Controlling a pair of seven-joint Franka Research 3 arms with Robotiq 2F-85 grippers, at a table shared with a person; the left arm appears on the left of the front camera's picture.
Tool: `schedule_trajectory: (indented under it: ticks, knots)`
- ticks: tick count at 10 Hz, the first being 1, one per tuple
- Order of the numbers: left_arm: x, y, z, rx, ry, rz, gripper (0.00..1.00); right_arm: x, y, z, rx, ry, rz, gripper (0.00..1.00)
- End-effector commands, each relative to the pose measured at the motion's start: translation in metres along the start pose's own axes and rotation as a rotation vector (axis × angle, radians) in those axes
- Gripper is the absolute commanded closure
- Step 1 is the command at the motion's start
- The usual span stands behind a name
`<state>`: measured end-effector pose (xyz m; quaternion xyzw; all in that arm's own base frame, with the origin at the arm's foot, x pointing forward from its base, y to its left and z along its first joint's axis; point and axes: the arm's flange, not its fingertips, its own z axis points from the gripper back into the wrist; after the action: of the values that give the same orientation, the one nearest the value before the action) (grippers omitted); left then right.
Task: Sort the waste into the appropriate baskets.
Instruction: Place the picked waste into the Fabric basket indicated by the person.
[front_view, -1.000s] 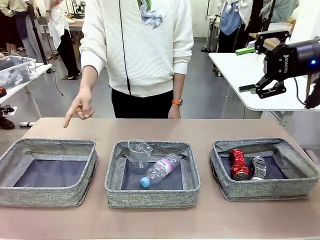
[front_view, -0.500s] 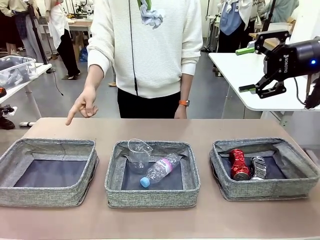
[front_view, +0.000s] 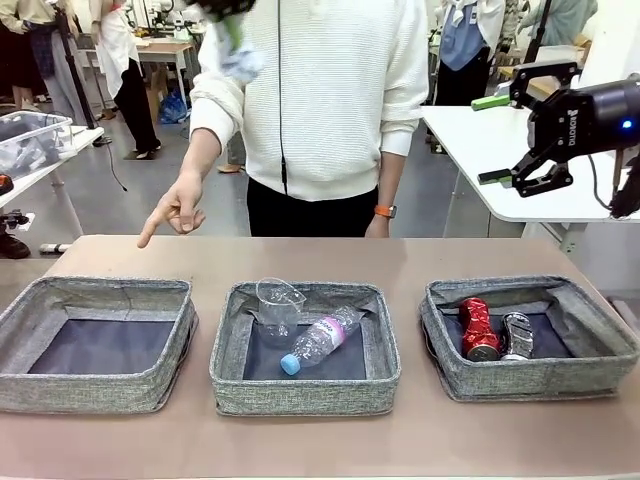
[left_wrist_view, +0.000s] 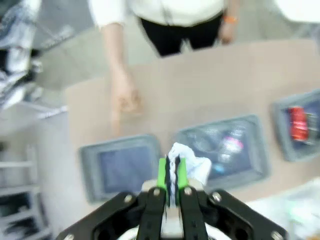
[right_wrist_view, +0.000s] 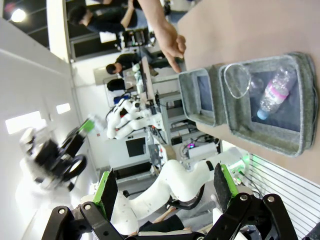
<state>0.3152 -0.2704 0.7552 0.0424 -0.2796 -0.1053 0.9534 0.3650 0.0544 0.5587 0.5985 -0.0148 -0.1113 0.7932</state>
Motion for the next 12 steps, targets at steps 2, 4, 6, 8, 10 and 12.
schedule_trajectory:
  ticks: [2, 4, 6, 8, 10, 12]
  knots:
    - [-0.105, 0.117, -0.094, 0.197, 0.094, 0.106, 0.93, 0.0, 0.004, -0.001, 0.033, -0.002, -0.012, 0.0]
    - [-0.158, 0.163, -0.125, 0.226, 0.214, 0.18, 0.93, 0.0, 0.004, -0.001, 0.033, -0.002, -0.012, 0.0]
    - [-0.2, 0.168, -0.18, 0.201, 0.204, 0.297, 0.93, 0.0, 0.004, -0.001, 0.033, -0.002, -0.012, 0.0]
    - [-0.215, 0.162, -0.209, 0.061, 0.214, 0.349, 0.93, 0.0, 0.004, -0.001, 0.033, -0.002, -0.012, 0.0]
    - [-0.217, 0.158, -0.219, -0.004, 0.238, 0.369, 0.93, 0.0, 0.004, -0.001, 0.033, -0.002, -0.012, 0.0]
    - [-0.215, 0.154, -0.22, -0.009, 0.26, 0.367, 0.93, 0.0, 0.004, -0.001, 0.033, -0.002, -0.012, 0.0]
